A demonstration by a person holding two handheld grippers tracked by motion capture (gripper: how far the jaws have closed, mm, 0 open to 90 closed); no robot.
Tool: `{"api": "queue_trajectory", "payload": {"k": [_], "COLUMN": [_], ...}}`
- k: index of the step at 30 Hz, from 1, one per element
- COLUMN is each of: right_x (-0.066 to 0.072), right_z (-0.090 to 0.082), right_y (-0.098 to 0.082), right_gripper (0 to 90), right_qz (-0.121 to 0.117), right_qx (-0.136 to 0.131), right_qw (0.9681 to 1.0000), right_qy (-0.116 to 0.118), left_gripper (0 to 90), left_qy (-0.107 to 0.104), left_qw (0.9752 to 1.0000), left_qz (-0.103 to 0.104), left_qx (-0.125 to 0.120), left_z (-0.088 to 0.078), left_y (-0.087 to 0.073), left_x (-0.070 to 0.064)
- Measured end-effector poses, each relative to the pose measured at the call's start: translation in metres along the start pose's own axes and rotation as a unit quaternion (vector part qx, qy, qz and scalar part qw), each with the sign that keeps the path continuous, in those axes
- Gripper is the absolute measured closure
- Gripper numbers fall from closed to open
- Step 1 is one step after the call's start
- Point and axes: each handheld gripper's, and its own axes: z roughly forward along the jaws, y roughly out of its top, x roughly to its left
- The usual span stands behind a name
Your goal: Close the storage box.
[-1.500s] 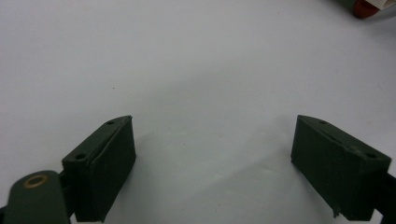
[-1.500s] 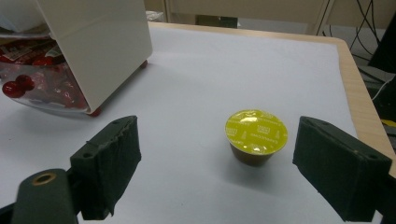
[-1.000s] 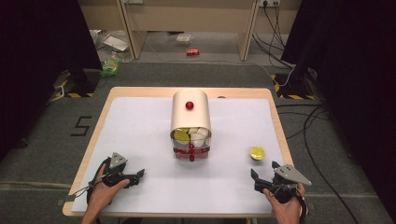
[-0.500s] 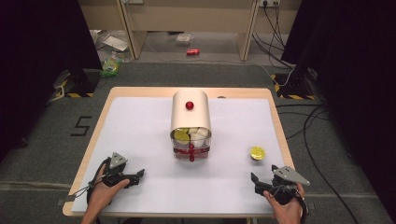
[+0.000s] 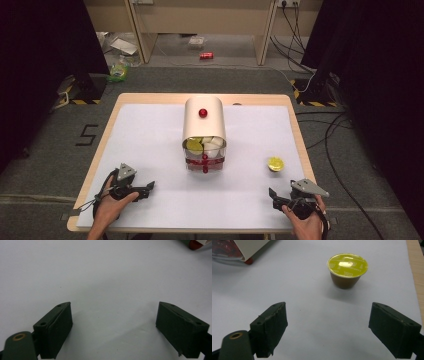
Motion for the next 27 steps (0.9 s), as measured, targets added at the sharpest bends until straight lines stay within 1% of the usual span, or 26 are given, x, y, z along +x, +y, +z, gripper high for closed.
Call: {"api": "queue_trajectory", "payload": {"k": [5,12,15,20,21,23,24,25,27], "right_x": [0.000,0.000,-0.002,-0.003,-0.002,-0.002,-0.002,-0.002,-0.002], "right_z": [-0.001,-0.003,-0.004,-0.004,-0.004,-0.003,-0.003,-0.002,-0.001], "right_y": [-0.004,-0.009,-0.011,-0.013,-0.014,-0.015,-0.016,-0.017,-0.018], "right_gripper": [15.4,15.4,15.5,15.6,15.6,15.6,15.7,15.7,15.7], "right_qz": [0.001,0.000,0.002,-0.001,-0.004,-0.004,-0.008,-0.012,-0.013], "right_qx": [0.009,0.024,0.027,0.036,0.042,0.046,0.049,0.059,0.064], "right_qw": [1.0000,0.9997,0.9996,0.9993,0.9991,0.9989,0.9988,0.9982,0.9978], "right_qy": [-0.003,0.002,-0.003,-0.003,-0.003,-0.003,-0.004,-0.007,-0.008], "left_gripper": [12.9,12.9,12.9,12.9,12.9,12.9,12.9,12.9,12.9], "left_qy": [0.000,0.001,0.001,0.001,0.001,0.001,0.001,0.001,0.001], "left_qw": [1.0000,1.0000,1.0000,1.0000,1.0000,1.0000,1.0000,1.0000,1.0000], "left_qz": [0.000,0.000,0.000,0.000,0.000,0.001,0.000,0.000,0.000], "left_qx": [0.000,0.000,0.000,0.000,0.000,0.000,0.000,0.000,0.000], "left_z": [0.000,0.000,0.000,0.000,0.000,0.000,0.000,0.000,0.000], "left_y": [0.000,0.000,0.000,0.000,0.000,0.000,0.000,0.000,0.000], "left_x": [0.000,0.000,0.000,0.000,0.000,0.000,0.000,0.000,0.000]}}
